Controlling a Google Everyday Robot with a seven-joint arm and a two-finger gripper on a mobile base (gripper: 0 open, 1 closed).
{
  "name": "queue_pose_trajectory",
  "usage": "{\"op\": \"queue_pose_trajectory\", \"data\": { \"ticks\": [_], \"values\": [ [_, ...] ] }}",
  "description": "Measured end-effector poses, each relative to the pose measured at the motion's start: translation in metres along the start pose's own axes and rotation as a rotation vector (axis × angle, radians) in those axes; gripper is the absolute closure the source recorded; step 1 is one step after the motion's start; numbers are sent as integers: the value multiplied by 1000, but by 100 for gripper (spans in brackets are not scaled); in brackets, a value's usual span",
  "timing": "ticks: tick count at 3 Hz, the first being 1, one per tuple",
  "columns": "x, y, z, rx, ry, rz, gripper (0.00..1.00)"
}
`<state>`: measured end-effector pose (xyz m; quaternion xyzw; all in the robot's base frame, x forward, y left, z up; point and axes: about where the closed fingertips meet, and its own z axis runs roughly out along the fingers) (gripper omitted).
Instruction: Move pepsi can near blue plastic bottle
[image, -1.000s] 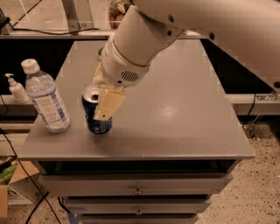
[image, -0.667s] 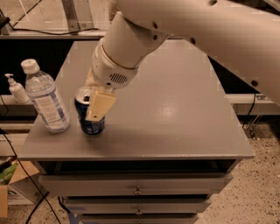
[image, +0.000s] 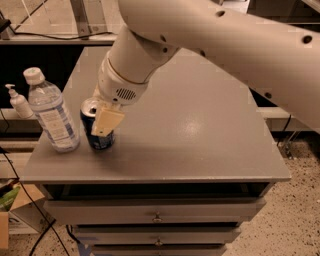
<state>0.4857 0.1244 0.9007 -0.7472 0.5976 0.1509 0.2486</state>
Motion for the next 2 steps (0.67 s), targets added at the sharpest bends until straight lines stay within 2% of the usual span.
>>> {"op": "queue_pose_trajectory", "data": {
  "ticks": [1,2],
  "values": [
    [-1,1,0,0,1,-3,0],
    [-1,1,0,0,1,-3,0]
  ]
}}
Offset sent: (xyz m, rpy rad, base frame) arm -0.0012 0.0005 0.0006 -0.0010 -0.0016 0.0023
